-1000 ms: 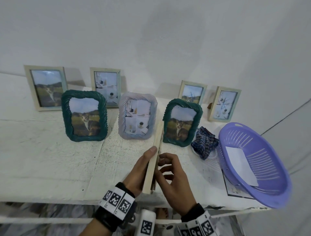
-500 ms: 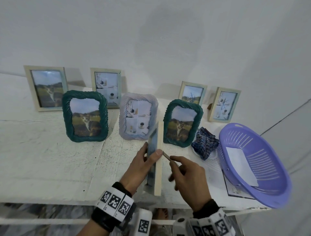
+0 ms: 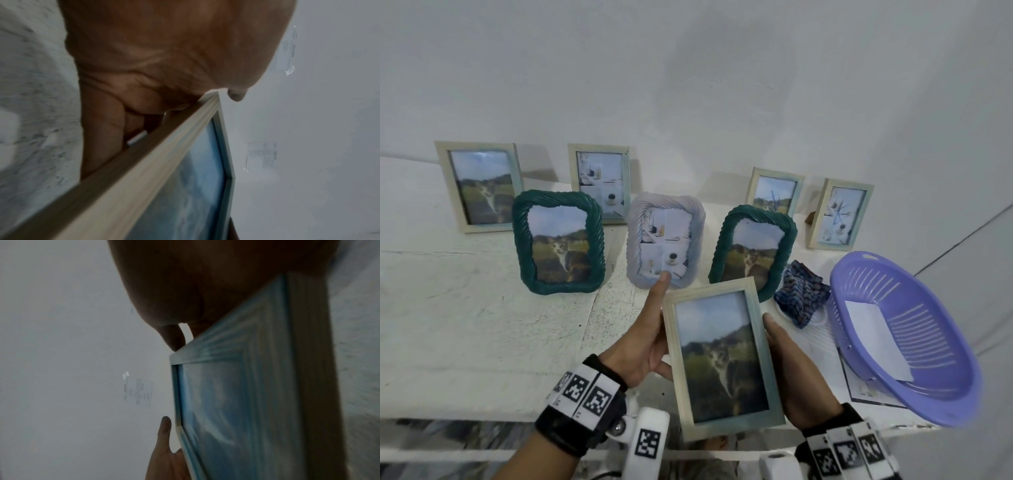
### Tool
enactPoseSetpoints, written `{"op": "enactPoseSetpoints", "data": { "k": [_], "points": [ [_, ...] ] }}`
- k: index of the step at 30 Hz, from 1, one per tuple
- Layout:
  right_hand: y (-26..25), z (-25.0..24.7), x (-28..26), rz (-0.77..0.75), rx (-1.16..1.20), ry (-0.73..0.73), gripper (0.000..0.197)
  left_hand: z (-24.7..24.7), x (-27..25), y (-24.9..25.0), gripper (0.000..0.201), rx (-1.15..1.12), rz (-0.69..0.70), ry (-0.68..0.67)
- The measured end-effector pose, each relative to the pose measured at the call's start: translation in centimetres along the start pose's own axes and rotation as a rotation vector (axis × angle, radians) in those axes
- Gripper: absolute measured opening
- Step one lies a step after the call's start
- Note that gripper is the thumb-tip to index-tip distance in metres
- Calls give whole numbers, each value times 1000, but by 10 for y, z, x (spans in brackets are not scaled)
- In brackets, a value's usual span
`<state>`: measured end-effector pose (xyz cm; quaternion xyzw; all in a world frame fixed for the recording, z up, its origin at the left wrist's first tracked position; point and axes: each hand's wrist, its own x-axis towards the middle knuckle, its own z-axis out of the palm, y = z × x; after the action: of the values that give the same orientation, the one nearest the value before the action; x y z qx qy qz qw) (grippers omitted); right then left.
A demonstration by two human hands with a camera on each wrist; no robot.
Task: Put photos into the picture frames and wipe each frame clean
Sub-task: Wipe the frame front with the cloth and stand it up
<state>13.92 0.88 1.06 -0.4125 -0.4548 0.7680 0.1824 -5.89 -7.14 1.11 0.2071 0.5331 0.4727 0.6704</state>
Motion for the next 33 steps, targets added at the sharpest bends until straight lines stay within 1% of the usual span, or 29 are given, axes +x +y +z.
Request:
{"op": "enactPoseSetpoints", "data": {
  "k": [2,3,6,8,9,11,12,15,17,18,20,22,24,27,29,31,33],
  "points": [
    [-5,-2,2,-68,-52,-5,51,0,-1,9,85,24,0,-1],
    [-10,-4,3,-121,-85,-6,48,0,-1,14,81,58,24,17],
    [-37,-8,5,-346,-241,5,40,4,-3,44,63,214,153,96],
    [-66,-5,6,-515,-342,10,23,7,-5,73,60,305,241,127],
    [-83,-2,7,-589,-388,16,20,6,-3,90,62,331,282,152],
    [-116,5,15,-723,-471,44,26,4,5,124,71,382,365,220],
    [-132,8,21,-779,-508,57,30,3,9,142,71,412,403,242],
    [-181,18,48,-906,-609,79,40,4,24,194,67,464,514,273],
    [-215,22,70,-948,-642,90,46,1,40,230,61,474,583,316],
    [-230,24,82,-954,-671,92,48,-1,50,246,60,471,594,334],
    [-258,26,110,-941,-765,93,50,-10,74,274,60,449,569,361],
    [-278,25,139,-889,-860,88,51,-20,100,294,58,404,511,382],
    [-292,22,168,-822,-967,77,53,-32,128,306,52,364,425,367],
    [-300,20,204,-698,-1109,44,54,-54,163,308,46,316,303,344],
    [-301,20,224,-615,-1192,15,54,-65,184,305,43,309,240,378],
    [-298,20,242,-525,-1283,-29,53,-72,200,301,40,349,190,408],
    [-295,18,259,-436,-1322,-74,51,-79,214,297,40,377,148,398]
  ]
}}
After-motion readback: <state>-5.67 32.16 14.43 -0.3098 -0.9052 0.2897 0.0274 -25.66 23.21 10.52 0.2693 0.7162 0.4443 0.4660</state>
